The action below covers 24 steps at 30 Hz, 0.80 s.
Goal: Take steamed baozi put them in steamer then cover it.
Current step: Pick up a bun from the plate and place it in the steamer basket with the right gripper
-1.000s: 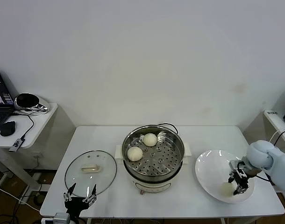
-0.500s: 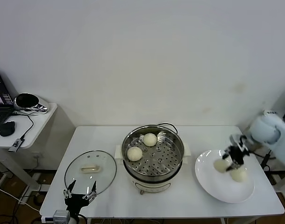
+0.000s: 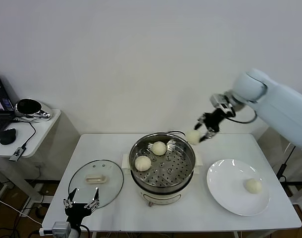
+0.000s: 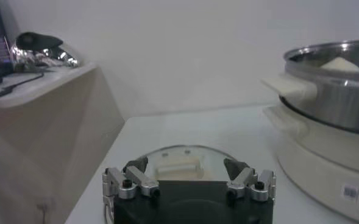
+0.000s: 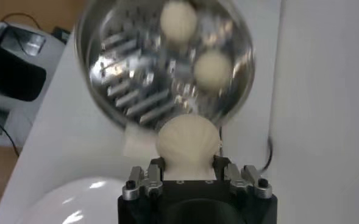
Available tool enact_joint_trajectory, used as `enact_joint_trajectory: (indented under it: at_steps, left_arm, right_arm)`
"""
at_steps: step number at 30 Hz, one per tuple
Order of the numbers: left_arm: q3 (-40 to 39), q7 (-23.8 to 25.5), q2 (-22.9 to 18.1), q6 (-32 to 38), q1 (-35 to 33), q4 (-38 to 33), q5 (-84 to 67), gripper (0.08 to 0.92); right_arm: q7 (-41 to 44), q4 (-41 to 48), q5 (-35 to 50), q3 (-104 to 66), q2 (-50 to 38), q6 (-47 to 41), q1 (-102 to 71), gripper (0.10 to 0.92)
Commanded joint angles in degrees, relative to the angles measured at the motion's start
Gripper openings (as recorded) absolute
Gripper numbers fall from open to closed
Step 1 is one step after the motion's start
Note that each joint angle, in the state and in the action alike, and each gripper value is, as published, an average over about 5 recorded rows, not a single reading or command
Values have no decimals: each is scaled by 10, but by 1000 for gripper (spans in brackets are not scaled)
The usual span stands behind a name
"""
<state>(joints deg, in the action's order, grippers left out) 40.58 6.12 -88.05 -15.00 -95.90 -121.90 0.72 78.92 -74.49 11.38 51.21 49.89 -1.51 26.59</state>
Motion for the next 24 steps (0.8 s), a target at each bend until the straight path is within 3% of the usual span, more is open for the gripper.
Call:
enact_joint_trajectory:
  at_steps: [1,14,19,24]
  left_arm:
    - [9,-2,-2,0,0,-3,-4,823]
    - [13,-4,-12,1,-5,-8,-4,823]
    - [12,-5,-14,2,-5,-6,-4,823]
    - [11,-5,-13,3,-4,-3,-5,823]
  right_arm:
    - [32,10,-41,63,129,239,49,509]
    - [-15,-42,-215,97,152,473,-3,510]
    - [-29,-69,-291,91,149,490,-23,514]
    - [-30,-75,-273,104,149,489,-32,513]
